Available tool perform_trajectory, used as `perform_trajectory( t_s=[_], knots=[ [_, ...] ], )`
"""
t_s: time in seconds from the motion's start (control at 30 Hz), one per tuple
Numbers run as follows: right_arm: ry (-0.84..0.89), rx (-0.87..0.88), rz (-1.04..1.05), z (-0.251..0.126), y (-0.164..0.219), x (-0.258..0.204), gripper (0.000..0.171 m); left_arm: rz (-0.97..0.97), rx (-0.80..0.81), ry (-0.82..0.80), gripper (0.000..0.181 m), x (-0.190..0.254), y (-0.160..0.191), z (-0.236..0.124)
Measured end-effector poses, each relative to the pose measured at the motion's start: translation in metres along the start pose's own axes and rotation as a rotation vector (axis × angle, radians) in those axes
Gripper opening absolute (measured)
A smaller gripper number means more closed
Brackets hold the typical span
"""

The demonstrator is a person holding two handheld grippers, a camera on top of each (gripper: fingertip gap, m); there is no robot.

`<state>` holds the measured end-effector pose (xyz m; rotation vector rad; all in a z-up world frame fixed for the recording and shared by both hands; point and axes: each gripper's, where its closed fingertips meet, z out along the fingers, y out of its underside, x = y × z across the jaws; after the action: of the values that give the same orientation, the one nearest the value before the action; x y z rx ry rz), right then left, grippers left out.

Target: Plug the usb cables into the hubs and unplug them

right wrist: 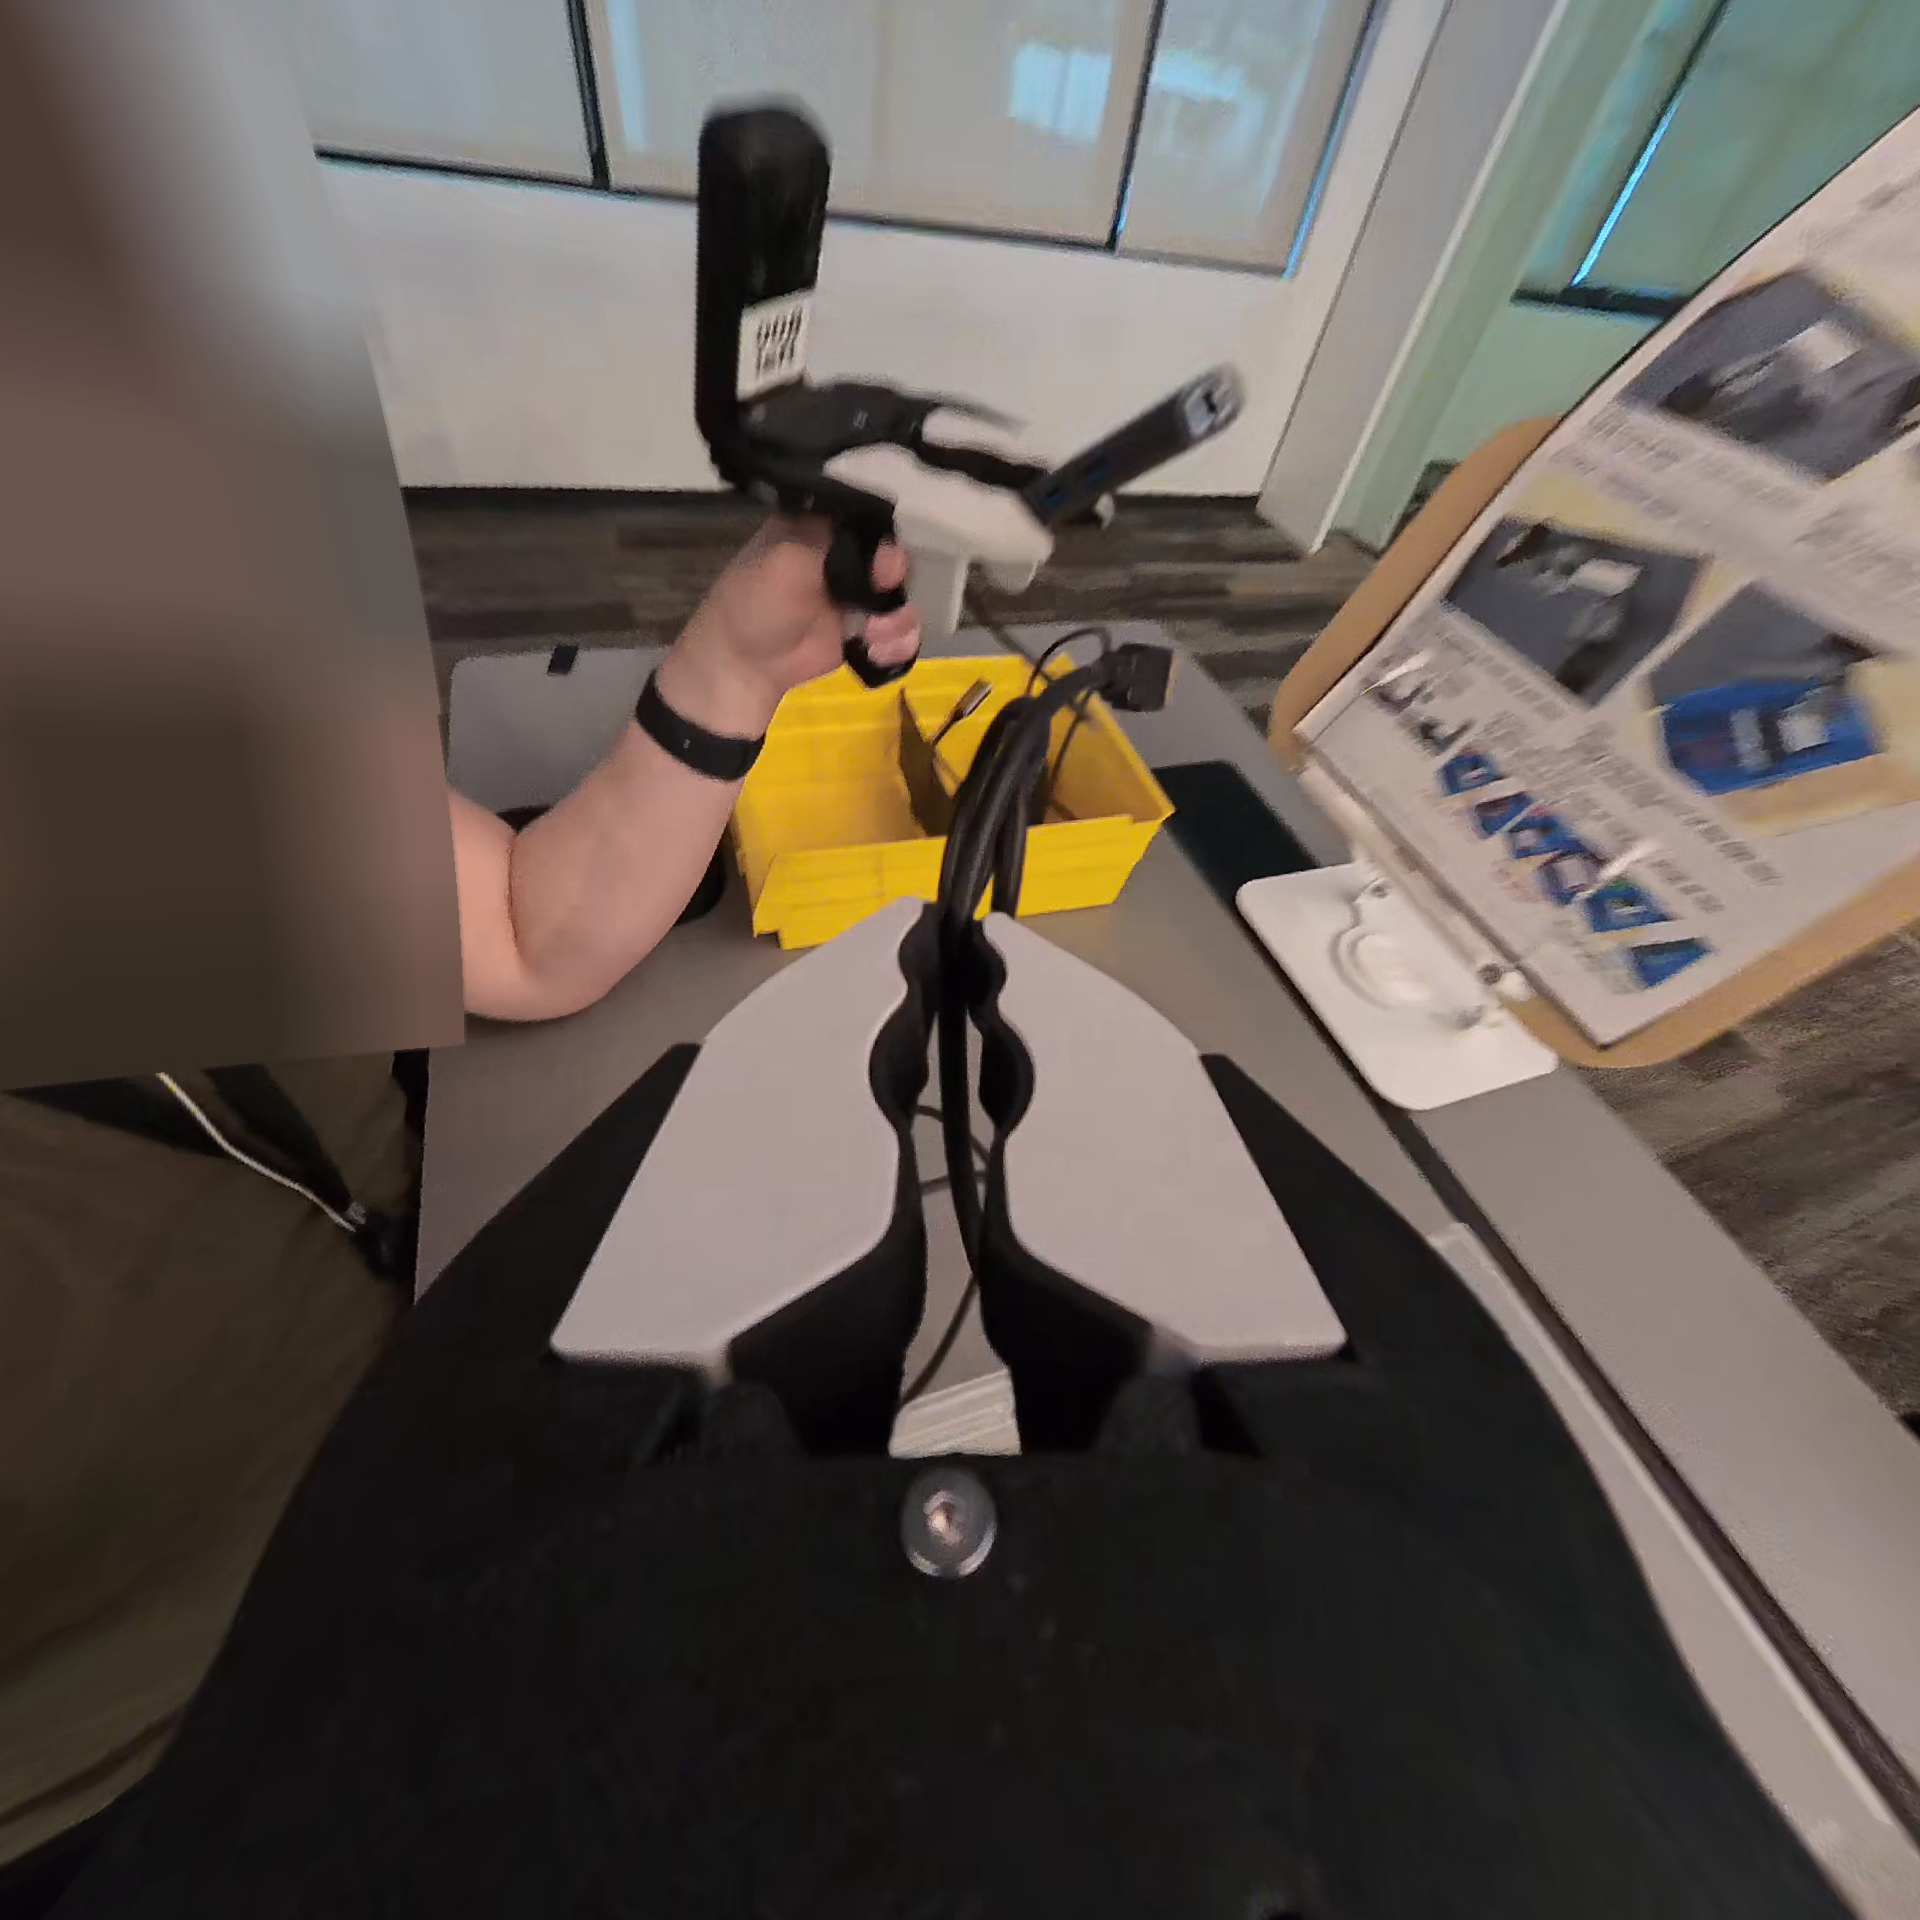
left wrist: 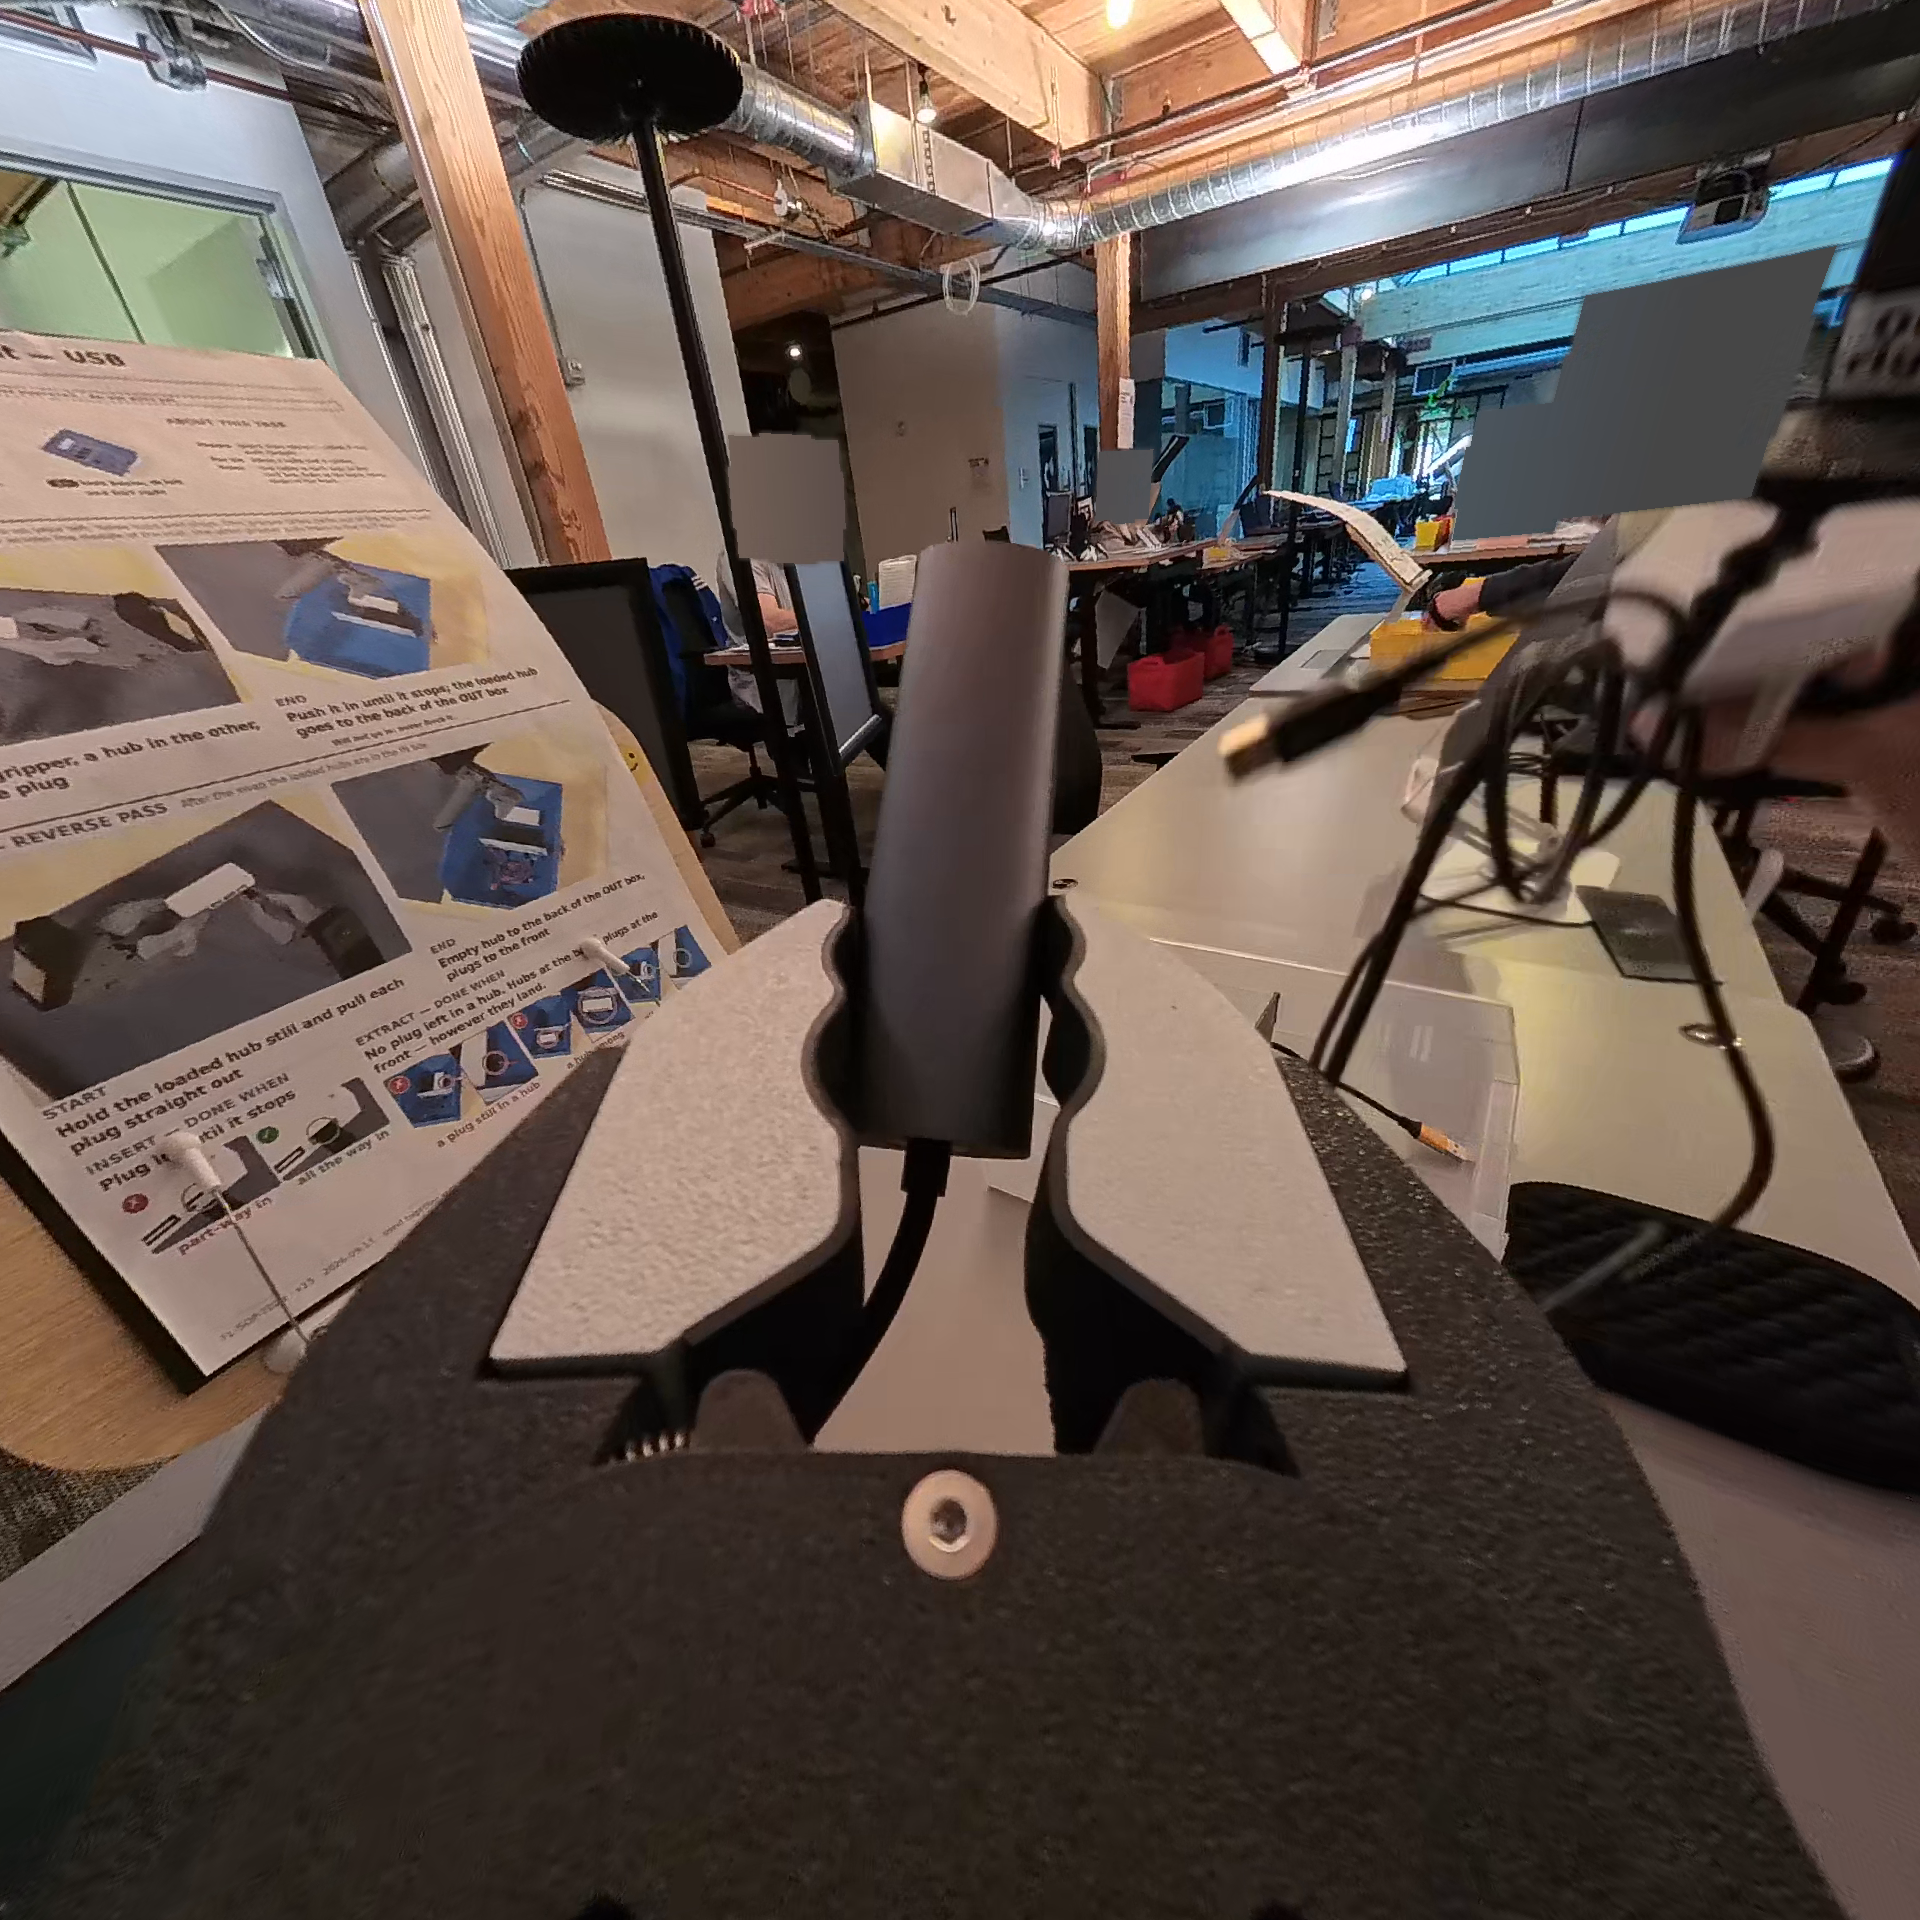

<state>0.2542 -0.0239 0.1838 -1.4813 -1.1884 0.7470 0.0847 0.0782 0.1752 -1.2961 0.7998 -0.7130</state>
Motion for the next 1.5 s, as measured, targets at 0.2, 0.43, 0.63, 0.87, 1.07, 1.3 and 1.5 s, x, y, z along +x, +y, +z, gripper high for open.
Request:
perform_trajectory(
  t_s=[0.2,0.43,0.63,0.87,1.07,1.3,1.5],
  knots=[
    [0.134,0.039,-0.074,-0.060,-0.067,0.026,0.004,0.000,-0.002,-0.006,0.032,-0.001,0.000,0.000],
    [0.288,0.029,-0.170,-0.109,-0.137,0.048,0.004,0.006,-0.016,-0.009,0.032,0.000,0.002,0.002],
    [0.319,-0.015,-0.107,-0.133,-0.119,0.067,0.004,0.013,-0.029,0.000,0.032,0.003,0.004,0.005],
    [0.204,-0.124,0.035,-0.113,-0.021,0.077,0.005,0.014,-0.038,0.009,0.032,0.006,0.006,0.007],
    [0.116,-0.196,0.192,-0.087,0.064,0.089,0.005,0.017,-0.051,0.014,0.032,0.008,0.008,0.010],
    [0.028,-0.388,0.380,-0.064,0.177,0.097,0.005,0.024,-0.070,0.016,0.032,0.009,0.012,0.014],
    [-0.058,-0.600,0.416,-0.052,0.240,0.087,0.005,0.023,-0.071,0.011,0.032,0.007,0.012,0.013]
  ],
)
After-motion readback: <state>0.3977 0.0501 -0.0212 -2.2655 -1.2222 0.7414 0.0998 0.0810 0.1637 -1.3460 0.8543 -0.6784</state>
